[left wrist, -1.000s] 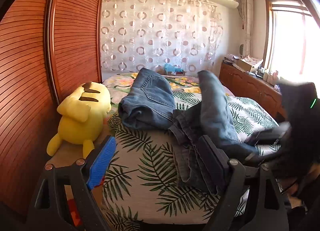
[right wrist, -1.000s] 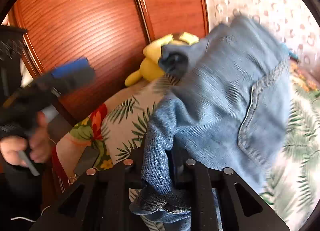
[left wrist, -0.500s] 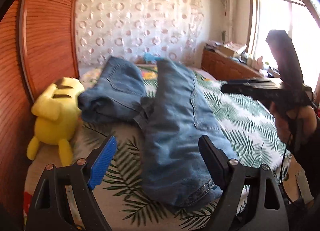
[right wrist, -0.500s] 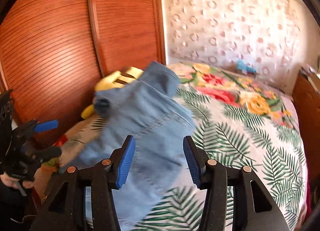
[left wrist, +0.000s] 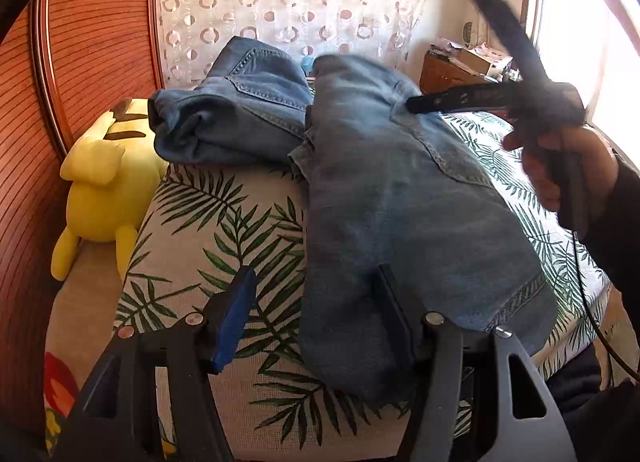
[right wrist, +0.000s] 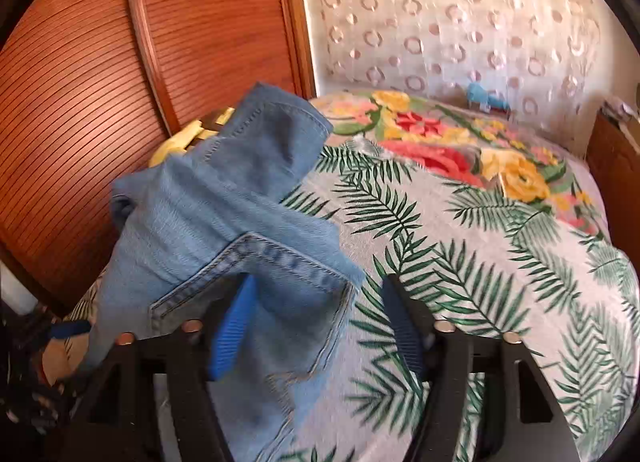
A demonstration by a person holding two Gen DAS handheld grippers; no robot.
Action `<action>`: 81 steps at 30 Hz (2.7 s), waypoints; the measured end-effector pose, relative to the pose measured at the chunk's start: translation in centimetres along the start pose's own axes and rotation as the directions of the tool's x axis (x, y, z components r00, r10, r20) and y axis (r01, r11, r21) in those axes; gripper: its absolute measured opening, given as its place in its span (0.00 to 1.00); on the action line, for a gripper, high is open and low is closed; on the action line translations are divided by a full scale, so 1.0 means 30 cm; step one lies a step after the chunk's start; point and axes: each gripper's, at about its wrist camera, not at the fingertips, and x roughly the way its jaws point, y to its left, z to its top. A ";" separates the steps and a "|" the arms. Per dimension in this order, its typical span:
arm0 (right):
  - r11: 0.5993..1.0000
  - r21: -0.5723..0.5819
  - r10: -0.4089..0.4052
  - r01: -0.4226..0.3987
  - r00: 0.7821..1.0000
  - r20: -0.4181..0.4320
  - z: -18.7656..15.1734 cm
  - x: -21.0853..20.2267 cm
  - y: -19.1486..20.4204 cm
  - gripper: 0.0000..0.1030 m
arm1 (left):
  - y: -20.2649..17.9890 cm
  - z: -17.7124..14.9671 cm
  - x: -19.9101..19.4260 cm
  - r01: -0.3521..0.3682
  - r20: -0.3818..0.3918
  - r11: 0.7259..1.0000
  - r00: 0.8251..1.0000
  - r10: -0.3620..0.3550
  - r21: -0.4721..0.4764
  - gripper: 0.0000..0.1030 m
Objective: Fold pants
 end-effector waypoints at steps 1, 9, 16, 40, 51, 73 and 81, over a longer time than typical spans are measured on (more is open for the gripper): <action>1.000 0.009 -0.014 0.014 1.000 -0.019 0.001 0.031 -0.008 0.80 | 0.001 -0.005 0.001 0.004 0.001 1.000 1.000 -0.004 -0.004 0.60; 0.987 0.134 0.093 -0.084 0.994 -0.055 -0.009 0.099 -0.049 0.84 | 0.000 -0.017 -0.008 0.026 0.013 0.999 1.000 -0.026 -0.025 0.60; 0.976 0.100 0.203 -0.191 0.971 -0.124 -0.040 0.160 -0.027 0.84 | -0.003 -0.019 -0.009 0.023 0.013 0.999 1.000 -0.023 -0.025 0.60; 0.978 -0.032 0.208 -0.207 0.976 0.056 -0.028 -0.152 0.113 0.20 | 0.013 0.011 -0.034 0.046 0.067 0.996 0.997 -0.041 -0.078 0.56; 0.960 -0.206 0.226 -0.189 0.958 0.176 0.189 -0.385 0.237 0.20 | 0.077 0.271 -0.165 0.002 0.271 0.998 0.962 0.016 -0.066 0.57; 0.922 0.061 0.374 -0.382 0.921 0.109 0.418 0.329 -0.046 0.20 | 0.360 0.581 -0.003 -0.173 0.222 0.978 0.955 0.195 -0.115 0.57; 0.961 0.026 0.275 -0.275 0.961 0.008 0.357 0.491 -0.237 0.44 | 0.344 0.535 0.191 -0.154 0.104 0.984 0.981 0.163 -0.088 0.57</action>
